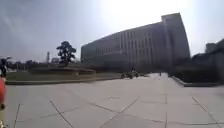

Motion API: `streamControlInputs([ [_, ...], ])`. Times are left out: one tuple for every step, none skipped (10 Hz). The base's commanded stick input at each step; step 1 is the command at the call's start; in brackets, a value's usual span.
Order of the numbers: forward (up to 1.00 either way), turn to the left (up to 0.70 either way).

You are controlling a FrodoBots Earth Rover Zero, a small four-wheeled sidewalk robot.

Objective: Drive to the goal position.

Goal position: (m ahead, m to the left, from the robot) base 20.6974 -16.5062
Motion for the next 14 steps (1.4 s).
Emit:
streamControlInputs([
  [0.70, -0.01],
  [0.70, -0.01],
  [0.70, -0.01],
  [0.70, -0.01],
  [0.70, -0.01],
  [0.70, -0.01],
  [0.70, -0.01],
  [0.70, -0.01],
  [0.70, -0.01],
  [0.70, -0.01],
  [0.70, -0.01],
  [0.70, -0.01],
  [0.70, -0.36],
  [0.70, -0.36],
])
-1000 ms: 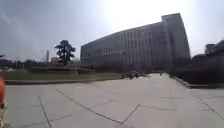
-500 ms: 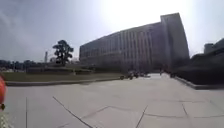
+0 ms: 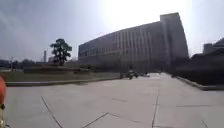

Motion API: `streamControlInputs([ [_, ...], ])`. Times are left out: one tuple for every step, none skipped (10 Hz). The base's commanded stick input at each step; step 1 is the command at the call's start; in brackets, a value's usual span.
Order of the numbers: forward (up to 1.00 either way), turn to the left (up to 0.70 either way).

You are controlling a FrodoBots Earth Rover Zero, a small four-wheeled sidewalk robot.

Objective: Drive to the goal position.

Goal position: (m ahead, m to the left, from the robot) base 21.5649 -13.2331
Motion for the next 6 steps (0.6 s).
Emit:
streamControlInputs([
  [0.70, -0.36],
  [0.70, -0.22],
  [0.70, -0.01],
  [0.70, -0.01],
  [0.70, -0.01],
  [0.70, -0.01],
])
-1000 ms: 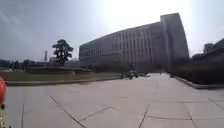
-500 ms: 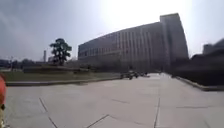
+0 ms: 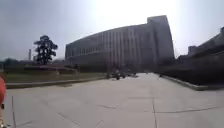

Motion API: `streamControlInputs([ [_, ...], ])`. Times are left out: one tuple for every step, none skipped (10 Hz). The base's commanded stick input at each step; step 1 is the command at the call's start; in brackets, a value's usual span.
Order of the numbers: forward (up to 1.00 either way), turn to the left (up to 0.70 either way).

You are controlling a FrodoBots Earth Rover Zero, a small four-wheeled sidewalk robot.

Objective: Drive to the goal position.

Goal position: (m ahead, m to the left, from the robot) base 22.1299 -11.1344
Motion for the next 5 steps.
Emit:
streamControlInputs([
  [0.70, -0.01],
  [0.70, -0.01],
  [0.70, -0.01],
  [0.70, -0.01],
  [0.70, -0.01],
])
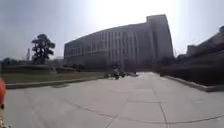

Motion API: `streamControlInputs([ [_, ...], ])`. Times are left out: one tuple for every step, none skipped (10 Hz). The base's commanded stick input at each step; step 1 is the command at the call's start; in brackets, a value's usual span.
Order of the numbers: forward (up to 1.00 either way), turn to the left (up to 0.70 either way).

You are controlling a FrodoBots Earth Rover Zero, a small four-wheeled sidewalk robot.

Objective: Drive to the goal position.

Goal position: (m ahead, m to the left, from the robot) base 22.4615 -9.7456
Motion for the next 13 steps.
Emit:
streamControlInputs([
  [0.70, -0.01],
  [0.70, -0.01],
  [0.70, -0.01],
  [0.70, -0.01],
  [0.70, -0.01],
  [0.70, -0.01],
  [0.70, -0.21],
  [0.70, -0.36],
  [0.70, -0.36],
  [0.70, -0.36],
  [0.70, -0.36],
  [0.70, -0.36],
  [0.70, -0.16],
])
